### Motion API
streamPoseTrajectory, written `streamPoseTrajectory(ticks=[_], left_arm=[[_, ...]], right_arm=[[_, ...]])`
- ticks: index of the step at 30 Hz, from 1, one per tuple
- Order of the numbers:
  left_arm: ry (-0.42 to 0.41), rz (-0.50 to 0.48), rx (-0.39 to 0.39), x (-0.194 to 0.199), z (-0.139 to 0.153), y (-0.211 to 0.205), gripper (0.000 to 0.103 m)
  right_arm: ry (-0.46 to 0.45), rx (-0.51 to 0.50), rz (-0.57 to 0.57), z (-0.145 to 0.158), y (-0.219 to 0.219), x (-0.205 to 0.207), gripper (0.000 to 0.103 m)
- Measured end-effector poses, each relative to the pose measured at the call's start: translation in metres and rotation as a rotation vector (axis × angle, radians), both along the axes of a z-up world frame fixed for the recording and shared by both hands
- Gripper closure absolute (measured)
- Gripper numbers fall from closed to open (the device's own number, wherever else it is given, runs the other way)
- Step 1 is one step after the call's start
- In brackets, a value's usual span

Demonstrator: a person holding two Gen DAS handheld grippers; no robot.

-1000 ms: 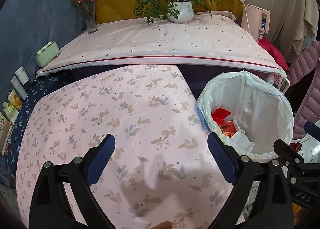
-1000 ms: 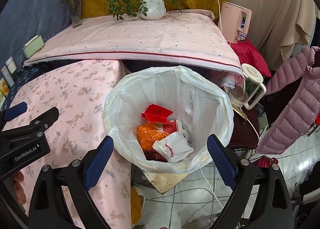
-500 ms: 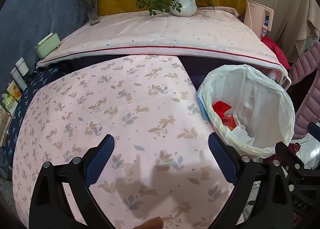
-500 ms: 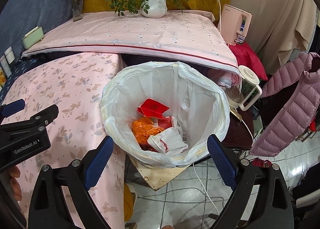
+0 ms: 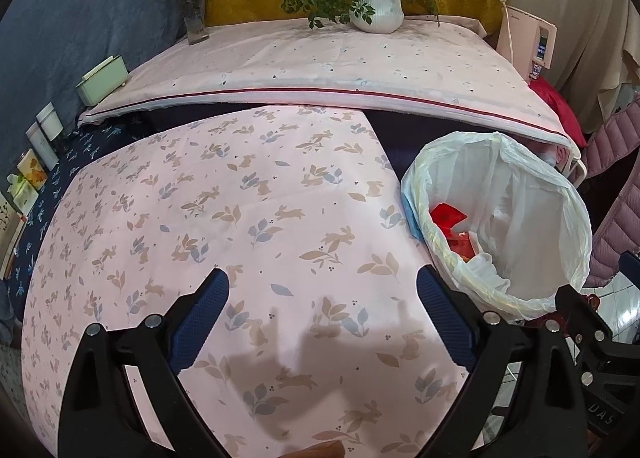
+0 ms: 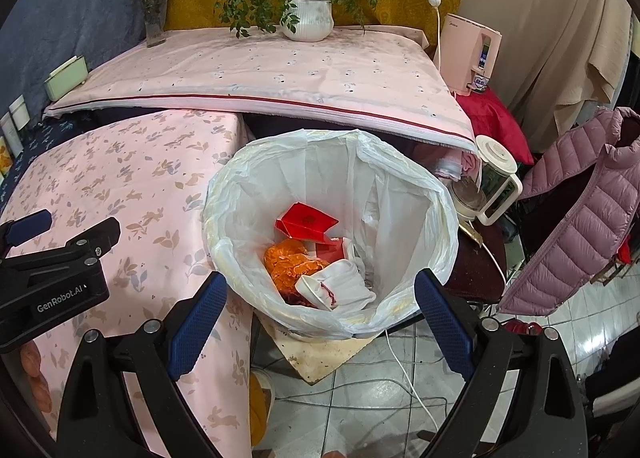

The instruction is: Collect trash

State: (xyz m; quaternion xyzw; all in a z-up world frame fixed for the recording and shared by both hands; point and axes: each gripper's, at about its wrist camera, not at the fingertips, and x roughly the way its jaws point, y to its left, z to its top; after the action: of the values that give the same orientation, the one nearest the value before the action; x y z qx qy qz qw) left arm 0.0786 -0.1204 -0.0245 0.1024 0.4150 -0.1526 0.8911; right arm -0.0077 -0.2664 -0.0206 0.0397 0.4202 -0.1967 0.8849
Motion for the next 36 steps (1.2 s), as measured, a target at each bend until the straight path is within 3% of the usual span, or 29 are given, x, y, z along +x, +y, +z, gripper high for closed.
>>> streamPoseTrajectory(ticks=[19, 36], left_arm=[[-0.002, -0.082, -0.014, -0.014, 0.01, -0.029, 0.012], [0.01, -0.088, -0.004, -0.014, 0.004, -0.044, 0.013]], right_arm=[[-0.021, -0.008, -0.043, 0.006, -0.014, -0.015, 0.012], [-0.019, 0.005, -0.055, 0.001, -0.027, -0.018, 0.012]])
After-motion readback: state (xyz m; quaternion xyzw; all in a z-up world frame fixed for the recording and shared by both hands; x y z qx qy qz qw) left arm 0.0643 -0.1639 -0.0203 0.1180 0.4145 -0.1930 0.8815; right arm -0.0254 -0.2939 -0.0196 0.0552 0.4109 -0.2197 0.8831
